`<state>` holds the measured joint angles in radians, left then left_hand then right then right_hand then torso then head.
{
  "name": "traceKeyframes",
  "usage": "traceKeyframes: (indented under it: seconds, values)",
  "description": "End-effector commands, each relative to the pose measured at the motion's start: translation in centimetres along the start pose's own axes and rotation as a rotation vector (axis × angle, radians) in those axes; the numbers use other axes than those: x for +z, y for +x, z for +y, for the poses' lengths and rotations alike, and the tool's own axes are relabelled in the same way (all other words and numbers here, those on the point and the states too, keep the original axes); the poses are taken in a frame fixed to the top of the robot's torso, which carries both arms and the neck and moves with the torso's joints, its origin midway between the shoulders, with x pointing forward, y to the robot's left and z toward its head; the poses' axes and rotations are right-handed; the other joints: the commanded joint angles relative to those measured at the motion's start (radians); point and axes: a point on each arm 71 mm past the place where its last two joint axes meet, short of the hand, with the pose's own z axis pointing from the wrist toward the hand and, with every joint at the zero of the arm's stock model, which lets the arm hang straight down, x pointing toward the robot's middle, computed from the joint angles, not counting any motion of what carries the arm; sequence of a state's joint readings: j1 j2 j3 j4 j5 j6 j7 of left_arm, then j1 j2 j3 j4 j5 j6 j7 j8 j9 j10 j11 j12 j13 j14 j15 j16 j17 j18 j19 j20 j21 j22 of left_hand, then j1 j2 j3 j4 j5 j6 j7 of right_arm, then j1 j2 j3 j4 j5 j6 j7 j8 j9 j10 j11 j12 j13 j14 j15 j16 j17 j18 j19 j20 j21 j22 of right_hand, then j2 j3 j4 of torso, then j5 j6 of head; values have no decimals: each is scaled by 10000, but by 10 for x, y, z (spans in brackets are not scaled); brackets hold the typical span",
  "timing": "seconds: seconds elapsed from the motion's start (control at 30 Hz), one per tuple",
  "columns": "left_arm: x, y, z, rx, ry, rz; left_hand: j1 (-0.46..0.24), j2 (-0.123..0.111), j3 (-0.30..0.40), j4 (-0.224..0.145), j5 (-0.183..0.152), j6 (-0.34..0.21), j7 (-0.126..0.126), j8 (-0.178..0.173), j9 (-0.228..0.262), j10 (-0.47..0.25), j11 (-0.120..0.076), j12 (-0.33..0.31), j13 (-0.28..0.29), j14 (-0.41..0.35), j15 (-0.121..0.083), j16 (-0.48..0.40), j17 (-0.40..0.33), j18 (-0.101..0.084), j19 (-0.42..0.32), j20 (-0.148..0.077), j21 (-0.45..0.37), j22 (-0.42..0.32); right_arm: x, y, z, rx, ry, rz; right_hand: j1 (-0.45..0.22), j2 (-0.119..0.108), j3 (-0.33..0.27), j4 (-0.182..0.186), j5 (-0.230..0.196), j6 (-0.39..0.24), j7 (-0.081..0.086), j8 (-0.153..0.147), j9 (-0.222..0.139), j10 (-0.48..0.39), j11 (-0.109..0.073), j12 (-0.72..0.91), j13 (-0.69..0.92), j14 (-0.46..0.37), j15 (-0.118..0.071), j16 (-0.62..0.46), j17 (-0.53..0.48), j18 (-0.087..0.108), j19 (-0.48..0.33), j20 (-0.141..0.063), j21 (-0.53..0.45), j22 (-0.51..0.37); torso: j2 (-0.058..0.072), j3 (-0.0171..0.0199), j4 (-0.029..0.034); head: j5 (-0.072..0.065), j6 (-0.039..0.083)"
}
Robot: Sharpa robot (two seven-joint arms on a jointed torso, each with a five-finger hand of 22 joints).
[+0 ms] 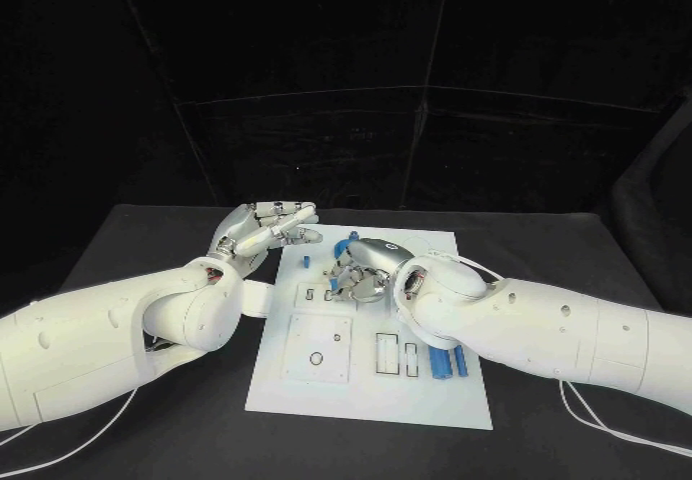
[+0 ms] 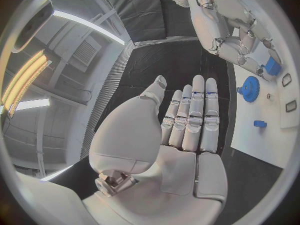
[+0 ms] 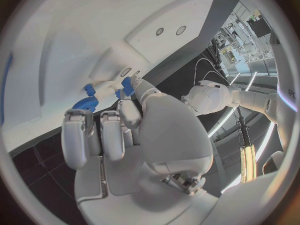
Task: Assemble the parts on the task board
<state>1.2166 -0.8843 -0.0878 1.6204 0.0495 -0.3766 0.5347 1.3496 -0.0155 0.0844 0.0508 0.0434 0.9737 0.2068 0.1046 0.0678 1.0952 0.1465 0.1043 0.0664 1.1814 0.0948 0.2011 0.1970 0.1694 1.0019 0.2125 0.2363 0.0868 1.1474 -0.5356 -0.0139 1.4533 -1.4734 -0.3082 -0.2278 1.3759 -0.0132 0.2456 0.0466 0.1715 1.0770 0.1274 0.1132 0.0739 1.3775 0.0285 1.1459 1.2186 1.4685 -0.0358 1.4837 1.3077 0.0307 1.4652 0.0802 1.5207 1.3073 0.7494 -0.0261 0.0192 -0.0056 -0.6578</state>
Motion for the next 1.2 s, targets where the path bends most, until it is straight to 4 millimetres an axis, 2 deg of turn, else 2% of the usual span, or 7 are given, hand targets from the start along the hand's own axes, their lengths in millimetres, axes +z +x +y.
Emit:
traceKeyframes:
  seconds: [0.03,0.27,0.77,0.87,0.97,1.2]
  values:
    - [1,2,-1,-80,60,118,-20,96,7,-38,46,81,-12,-39,-12,82,16,-47,3,63,12,-69,12,150,58,-21,-38,-13,1,1,1,-513,57,194,-117,-52,34,2,68,338,-197,48,41,-69,-46,-83,-33,639,-67,-36,724,-26,190,-79,-12,1491,-6,-5,14,-11,-31]
    - [1,2,-1,-80,56,118,-20,96,7,-38,46,81,-12,-39,-12,82,16,-47,3,63,12,-69,12,150,58,-21,-38,-13,1,3,0,-671,159,404,-139,-73,35,0,77,338,-196,45,40,-81,-47,-107,-50,637,-68,-41,718,-27,190,-80,-12,1492,-6,-3,-8,3,-41]
    - [1,1,-1,-79,40,117,-20,96,7,-38,46,81,-12,-39,-12,82,16,-47,3,63,12,-69,12,150,58,-21,-38,-13,3,8,-2,-1078,386,751,-203,-133,33,0,72,318,-188,24,30,-105,-42,-155,-81,634,-67,-50,707,-23,180,-82,-19,1479,-2,-7,10,-12,-77]
    - [1,1,-1,-78,38,116,-20,96,7,-38,46,81,-12,-39,-12,82,16,-47,3,63,12,-69,12,150,58,-21,-38,-13,3,8,-3,-1165,444,814,-231,-167,37,-5,76,301,-182,10,24,-137,-39,-216,-126,632,-65,-57,696,-19,164,-82,-30,1459,-10,0,11,-13,-89]
    - [1,1,-1,-77,37,114,-20,96,7,-38,46,81,-12,-39,-12,82,16,-47,3,63,12,-69,12,150,58,-21,-38,-13,3,9,-3,-1228,471,876,-250,-190,41,-7,80,285,-176,-3,18,-168,-35,-277,-172,631,-63,-60,694,-16,157,-81,-35,1449,-10,-8,5,-12,-87]
    - [1,1,-1,-77,33,113,-20,96,7,-38,46,81,-12,-39,-12,82,16,-47,3,63,12,-69,12,150,58,-21,-38,-13,2,10,-2,-1397,534,1037,-433,-368,35,16,54,115,-105,-122,-28,-359,19,-640,-441,615,-25,-105,625,3,92,-60,-78,1368,-8,-8,1,-1,-95]
